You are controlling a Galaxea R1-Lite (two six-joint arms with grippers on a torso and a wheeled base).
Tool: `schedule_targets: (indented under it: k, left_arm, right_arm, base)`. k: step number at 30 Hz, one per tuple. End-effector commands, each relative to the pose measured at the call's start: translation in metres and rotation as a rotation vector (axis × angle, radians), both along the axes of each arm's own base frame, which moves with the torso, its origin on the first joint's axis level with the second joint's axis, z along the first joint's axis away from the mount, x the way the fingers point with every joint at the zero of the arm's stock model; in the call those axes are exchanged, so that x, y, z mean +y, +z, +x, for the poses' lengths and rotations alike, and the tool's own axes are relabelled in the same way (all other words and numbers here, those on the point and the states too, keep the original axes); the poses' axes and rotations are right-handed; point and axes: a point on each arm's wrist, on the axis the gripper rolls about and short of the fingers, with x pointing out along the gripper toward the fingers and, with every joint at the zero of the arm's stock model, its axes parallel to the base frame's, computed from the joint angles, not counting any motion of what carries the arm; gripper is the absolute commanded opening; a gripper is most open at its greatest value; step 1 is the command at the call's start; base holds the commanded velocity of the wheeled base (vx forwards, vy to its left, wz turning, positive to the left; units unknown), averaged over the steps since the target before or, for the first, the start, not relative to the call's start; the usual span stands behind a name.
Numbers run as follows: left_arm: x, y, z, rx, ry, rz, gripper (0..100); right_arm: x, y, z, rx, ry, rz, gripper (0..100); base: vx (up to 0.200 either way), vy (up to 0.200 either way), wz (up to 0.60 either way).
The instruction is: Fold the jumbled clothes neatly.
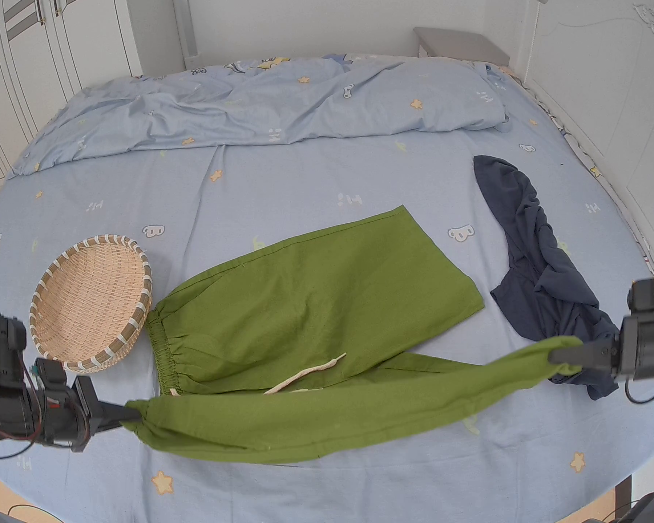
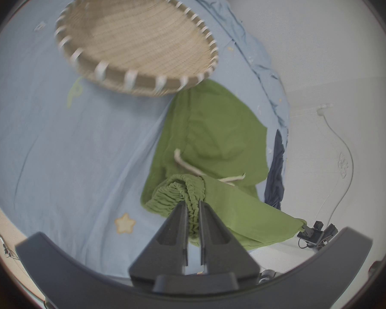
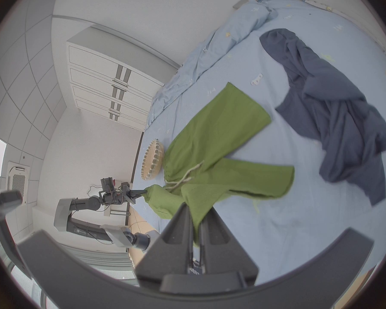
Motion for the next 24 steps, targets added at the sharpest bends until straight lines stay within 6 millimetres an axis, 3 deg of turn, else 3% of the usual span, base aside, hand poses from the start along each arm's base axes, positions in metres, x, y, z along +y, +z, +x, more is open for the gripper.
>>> schedule_targets:
  k: [1,5,11,18,24]
  left_arm:
    - [0.000,0.023,0.050,0.008,0.009,-0.023,0]
    - [0.002,0.035,0.081,0.005,0.017,-0.020,0]
    - [0.008,0.036,0.102,0.016,0.032,-0.020,0]
    - [0.025,0.036,0.112,0.011,0.089,-0.020,0]
    - [0.027,0.035,0.113,0.013,0.097,-0.020,0]
  right_arm:
    - [0.012,0.007,0.067,0.055,-0.004,-0.010,0]
    - [0.018,0.012,0.106,0.046,-0.005,-0.011,0]
    - [0.025,0.025,0.143,0.038,-0.003,-0.014,0]
    - [0.031,0.042,0.172,-0.002,0.001,-0.010,0]
    - [0.038,0.051,0.194,-0.008,0.017,-0.023,0]
  base:
    - [0.000,0.000,0.00]
    - [0.000,0.000,0.00]
    - [0.000,0.000,0.00]
    - [0.000,0.000,0.00]
    - [0.000,0.000,0.00]
